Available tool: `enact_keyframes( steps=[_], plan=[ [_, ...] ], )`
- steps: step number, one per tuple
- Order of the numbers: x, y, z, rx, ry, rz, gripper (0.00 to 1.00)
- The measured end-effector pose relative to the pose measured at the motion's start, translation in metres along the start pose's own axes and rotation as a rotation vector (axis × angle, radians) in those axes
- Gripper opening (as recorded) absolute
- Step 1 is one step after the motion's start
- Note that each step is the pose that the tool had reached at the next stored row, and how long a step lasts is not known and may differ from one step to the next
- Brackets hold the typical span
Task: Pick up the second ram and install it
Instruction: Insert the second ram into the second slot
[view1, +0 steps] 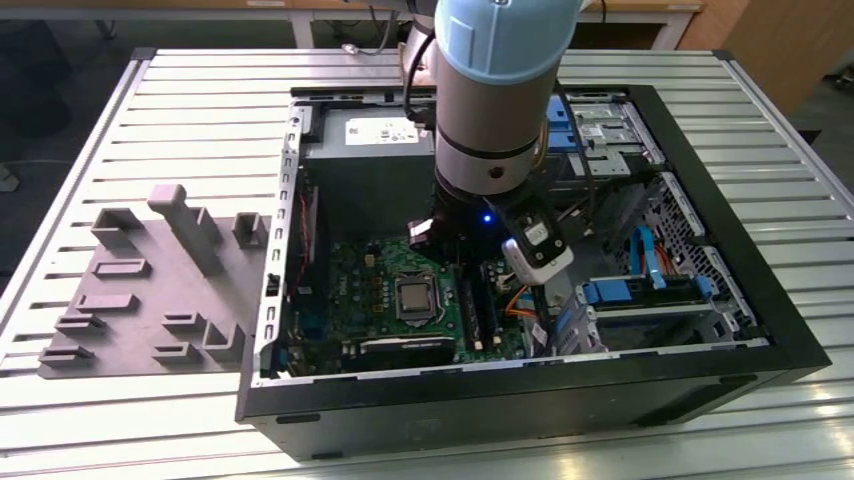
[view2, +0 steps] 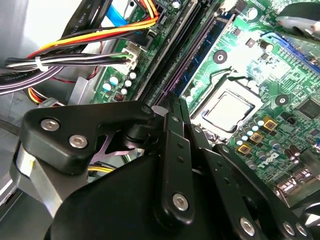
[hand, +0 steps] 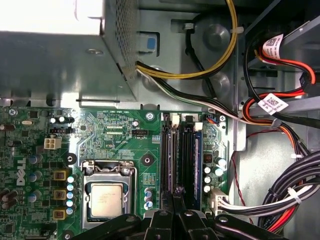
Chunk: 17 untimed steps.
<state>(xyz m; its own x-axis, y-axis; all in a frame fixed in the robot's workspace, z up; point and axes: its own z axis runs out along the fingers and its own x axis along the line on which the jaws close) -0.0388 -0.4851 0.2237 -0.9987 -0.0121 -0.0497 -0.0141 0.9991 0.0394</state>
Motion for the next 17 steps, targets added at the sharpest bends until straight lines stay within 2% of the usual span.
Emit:
enact_keyframes(
  steps=[9, 12, 17],
  plan=[
    [0.0, 0.0, -0.0003, -0.0045, -0.0009, 0.02, 0.11],
    [-0.0001, 0.0001, -0.0025, -0.0045, -0.0008, 0.02, 0.11],
    [-0.0002, -0.0001, -0.0026, -0.0044, -0.001, 0.024, 0.11]
  ],
)
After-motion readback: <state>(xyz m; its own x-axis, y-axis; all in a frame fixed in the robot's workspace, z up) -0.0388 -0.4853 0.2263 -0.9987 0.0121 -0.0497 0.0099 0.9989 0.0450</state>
